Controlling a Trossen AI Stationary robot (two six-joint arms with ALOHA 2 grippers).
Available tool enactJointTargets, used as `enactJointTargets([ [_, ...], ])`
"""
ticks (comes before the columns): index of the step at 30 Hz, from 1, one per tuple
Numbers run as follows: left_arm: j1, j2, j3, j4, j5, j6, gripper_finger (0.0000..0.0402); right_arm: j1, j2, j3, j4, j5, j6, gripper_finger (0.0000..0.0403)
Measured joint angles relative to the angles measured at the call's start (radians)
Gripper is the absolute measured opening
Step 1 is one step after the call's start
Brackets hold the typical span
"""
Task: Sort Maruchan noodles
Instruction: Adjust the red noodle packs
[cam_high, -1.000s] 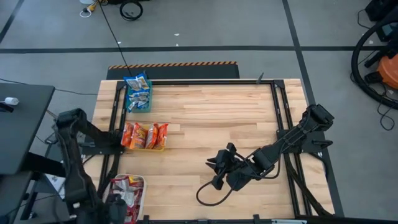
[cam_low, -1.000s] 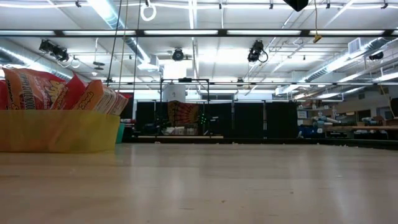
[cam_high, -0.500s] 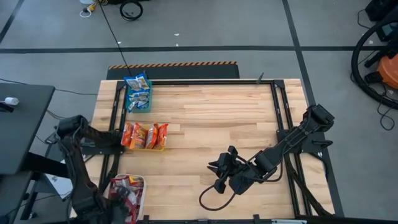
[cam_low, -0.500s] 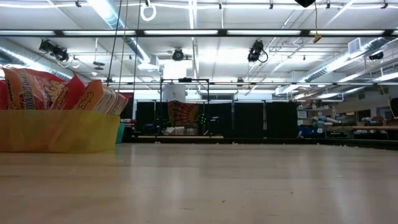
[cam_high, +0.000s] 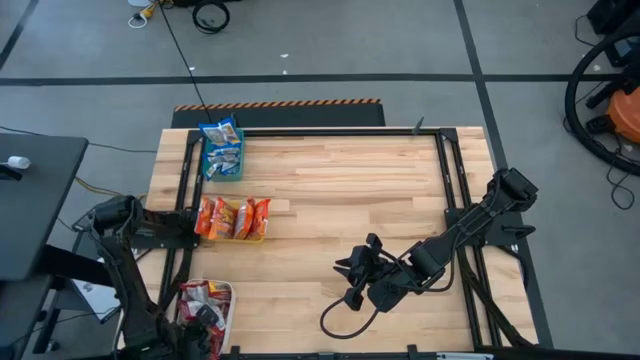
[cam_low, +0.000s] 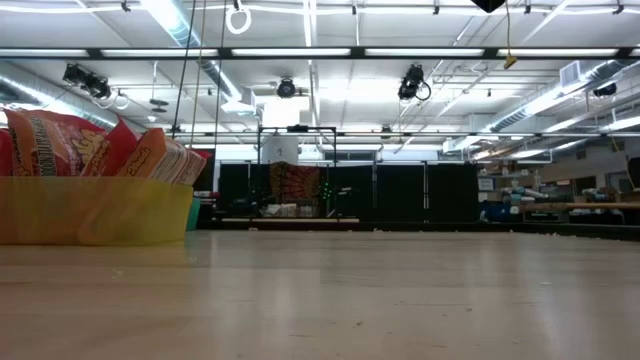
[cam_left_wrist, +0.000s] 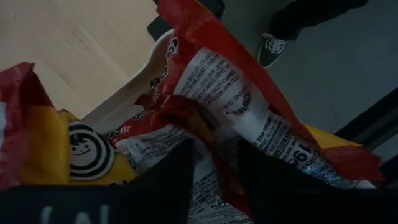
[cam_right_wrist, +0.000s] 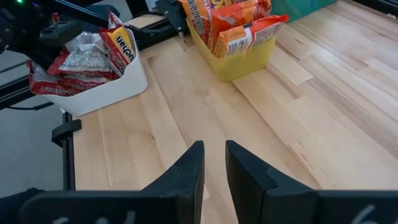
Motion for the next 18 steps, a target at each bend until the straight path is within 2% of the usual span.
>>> enactJointTargets([
  [2,0.0,0.003,0.0,-0.003,0.004,-0.002,0.0104,0.0,0.0,0.0,0.0,0.0,0.0,0.0071],
  [6,0.0,0.004,-0.002,-0.017,0.01,-0.039,0.0019,0.0,0.0,0.0,0.0,-0.017,-0.001,0.0071],
  [7,0.0,0.004,-0.002,-0.025,0.01,-0.057,0.0012,0.0,0.0,0.0,0.0,-0.024,-0.001,0.0071],
  [12,-0.003,0.0,0.023,-0.091,0.017,-0.134,0.0005,0.0,0.0,0.0,0.001,-0.038,0.009,0.0071],
  [18,-0.003,-0.02,0.162,-0.277,0.005,-0.146,0.0003,0.0,0.0,0.0,0.002,-0.049,0.023,0.0071],
])
